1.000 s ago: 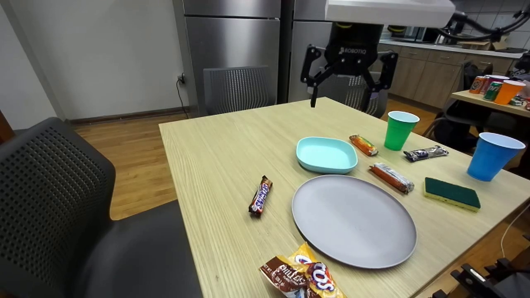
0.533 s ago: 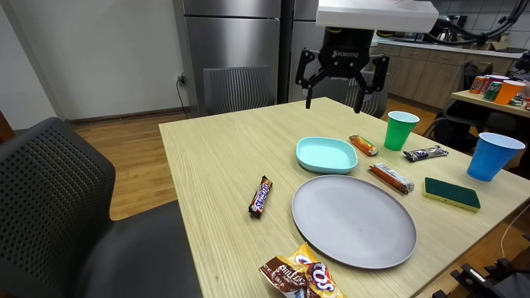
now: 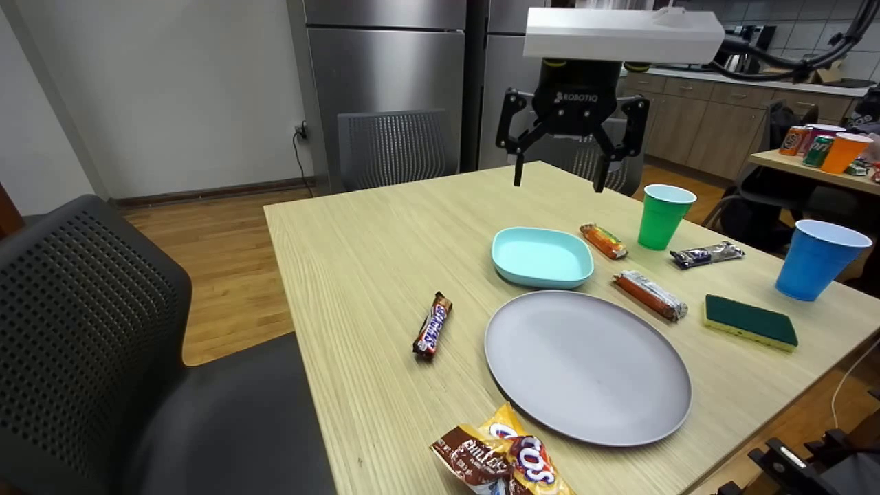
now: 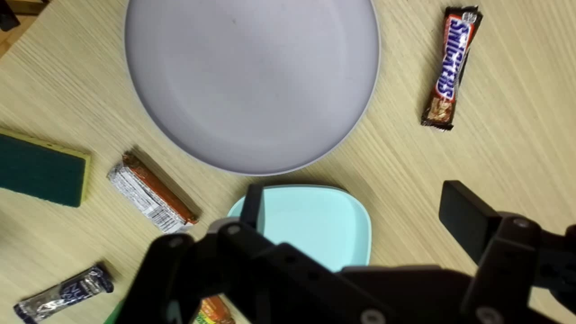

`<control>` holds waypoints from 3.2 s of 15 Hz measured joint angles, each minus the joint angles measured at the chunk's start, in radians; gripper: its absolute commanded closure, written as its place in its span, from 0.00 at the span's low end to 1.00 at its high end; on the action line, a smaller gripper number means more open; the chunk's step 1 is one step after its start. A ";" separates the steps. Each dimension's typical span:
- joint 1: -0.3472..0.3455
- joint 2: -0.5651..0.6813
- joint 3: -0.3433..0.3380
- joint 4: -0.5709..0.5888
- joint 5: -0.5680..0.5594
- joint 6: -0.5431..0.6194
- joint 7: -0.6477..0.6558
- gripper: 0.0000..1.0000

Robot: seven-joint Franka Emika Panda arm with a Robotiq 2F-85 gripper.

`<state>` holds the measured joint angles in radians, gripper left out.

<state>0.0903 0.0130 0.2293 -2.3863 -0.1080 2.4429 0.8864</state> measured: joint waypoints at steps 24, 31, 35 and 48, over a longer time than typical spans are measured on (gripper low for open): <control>0.318 0.572 -0.158 0.385 -0.098 0.104 0.271 0.00; 0.379 0.678 -0.212 0.452 -0.094 0.138 0.352 0.00; 0.391 0.716 -0.224 0.481 -0.094 0.138 0.367 0.25; 0.407 0.749 -0.242 0.521 -0.091 0.138 0.370 0.94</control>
<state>0.4976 0.7620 -0.0126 -1.8656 -0.1986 2.5807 1.2563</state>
